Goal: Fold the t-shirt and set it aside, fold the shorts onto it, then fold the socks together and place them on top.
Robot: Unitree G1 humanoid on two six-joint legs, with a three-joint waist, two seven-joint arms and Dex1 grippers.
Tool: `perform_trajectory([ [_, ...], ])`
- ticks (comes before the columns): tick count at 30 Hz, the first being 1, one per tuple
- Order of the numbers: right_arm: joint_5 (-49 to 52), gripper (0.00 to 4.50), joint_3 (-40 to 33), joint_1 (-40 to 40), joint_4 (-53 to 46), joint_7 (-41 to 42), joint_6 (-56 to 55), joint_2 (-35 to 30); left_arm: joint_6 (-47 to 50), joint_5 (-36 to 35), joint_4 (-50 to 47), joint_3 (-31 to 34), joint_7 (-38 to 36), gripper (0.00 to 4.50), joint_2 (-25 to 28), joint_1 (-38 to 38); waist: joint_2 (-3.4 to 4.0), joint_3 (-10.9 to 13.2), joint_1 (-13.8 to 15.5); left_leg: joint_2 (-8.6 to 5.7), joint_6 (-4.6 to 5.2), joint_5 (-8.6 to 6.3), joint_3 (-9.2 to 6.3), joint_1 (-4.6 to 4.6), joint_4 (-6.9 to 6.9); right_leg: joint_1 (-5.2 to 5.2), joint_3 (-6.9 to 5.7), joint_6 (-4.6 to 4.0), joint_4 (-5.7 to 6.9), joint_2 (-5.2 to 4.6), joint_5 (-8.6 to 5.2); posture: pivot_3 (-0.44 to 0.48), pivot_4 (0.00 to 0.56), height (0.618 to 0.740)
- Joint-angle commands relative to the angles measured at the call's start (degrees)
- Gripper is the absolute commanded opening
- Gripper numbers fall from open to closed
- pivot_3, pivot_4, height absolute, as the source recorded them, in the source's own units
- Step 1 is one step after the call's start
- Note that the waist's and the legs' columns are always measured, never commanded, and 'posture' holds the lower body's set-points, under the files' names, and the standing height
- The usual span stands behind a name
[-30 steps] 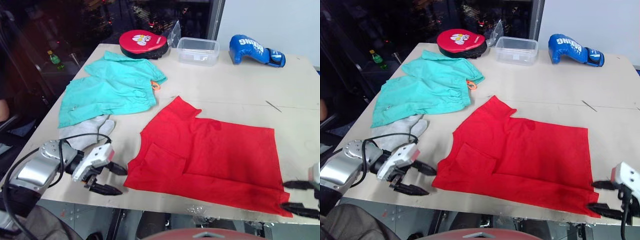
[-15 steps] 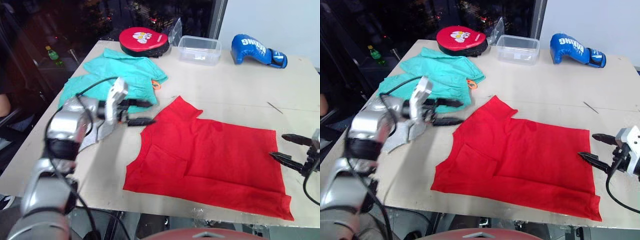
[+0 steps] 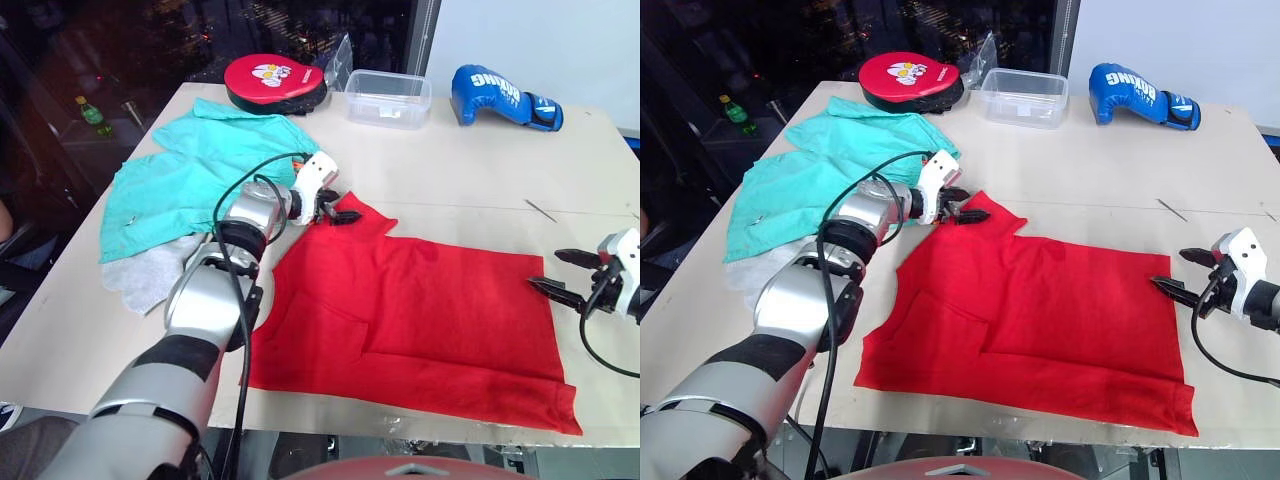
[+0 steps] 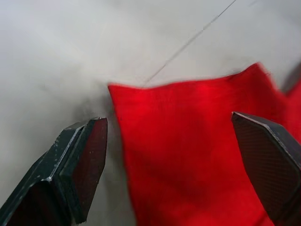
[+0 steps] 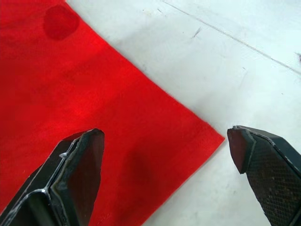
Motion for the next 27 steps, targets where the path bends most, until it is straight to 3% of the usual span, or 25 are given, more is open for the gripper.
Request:
perform_trajectory([
  [1, -0.06, 4.41, -0.76, -0.46, -0.56, -0.54, -0.93, -0.94, 0.15, 2.16, 2.20, 1.78, 4.12, 4.46, -1.00, -2.20, 0.00, 0.00, 0.06, 0.01, 0.00, 0.00, -0.02, 0.00, 0.01, 0.00, 0.00, 0.00, 0.01, 0.00, 0.00, 0.000, 0.150, 0.740],
  [2, -0.01, 4.41, -0.80, -0.17, -0.68, -0.58, -0.71, -1.06, 0.16, 2.53, 2.65, 2.18, 5.08, 4.46, -1.30, -2.35, 0.00, 0.00, 0.10, 0.01, -0.01, 0.00, -0.03, 0.00, 0.02, 0.00, 0.00, 0.00, 0.02, 0.00, 0.00, 0.000, 0.150, 0.740],
  [5, -0.54, 4.48, -0.81, 0.43, -0.26, -0.82, -1.18, -1.33, 0.30, 2.41, 3.16, 4.14, 5.15, 3.74, -2.16, -2.91, 0.00, 0.00, 0.09, 0.01, -0.01, 0.00, -0.20, 0.01, 0.06, 0.01, 0.02, 0.00, 0.06, -0.02, 0.01, 0.000, 0.150, 0.740],
  [10, -0.33, 4.48, -0.43, -0.70, 1.35, -0.25, 0.22, -1.41, -0.78, 3.15, 2.98, 5.69, 3.87, 1.71, -2.67, -3.58, 0.00, 0.00, 0.06, 0.01, -0.01, 0.00, -0.21, 0.00, 0.07, 0.00, 0.02, 0.00, 0.08, -0.02, 0.01, 0.000, 0.150, 0.740],
  [11, -0.38, 4.48, -0.27, -1.19, 1.68, -0.16, 0.48, -1.48, -0.93, 3.21, 2.89, 5.88, 3.55, 1.48, -2.71, -3.72, 0.00, 0.00, 0.05, 0.01, -0.01, 0.00, -0.20, 0.00, 0.07, 0.00, 0.01, 0.00, 0.08, -0.02, 0.01, 0.000, 0.150, 0.740],
  [14, -3.26, 4.48, 2.17, -4.50, 4.77, -0.94, -0.06, -2.41, -1.75, 2.49, 2.36, 7.28, 1.72, 0.04, -2.88, -4.30, 0.00, 0.00, -0.14, 0.01, -0.02, 0.01, -0.19, 0.01, 0.07, -0.01, 0.01, 0.00, 0.11, -0.02, 0.01, 0.000, 0.150, 0.740],
  [27, -7.01, 4.48, 9.24, -17.36, 18.57, -0.19, 5.90, -2.38, -4.44, 4.73, 1.19, 8.42, -1.18, 0.04, -1.15, -3.69, 0.00, 0.01, -0.31, 0.04, -0.12, 0.07, 0.09, 0.01, 0.06, -0.03, -0.04, 0.00, 0.20, -0.01, 0.01, 0.000, 0.150, 0.740],
])
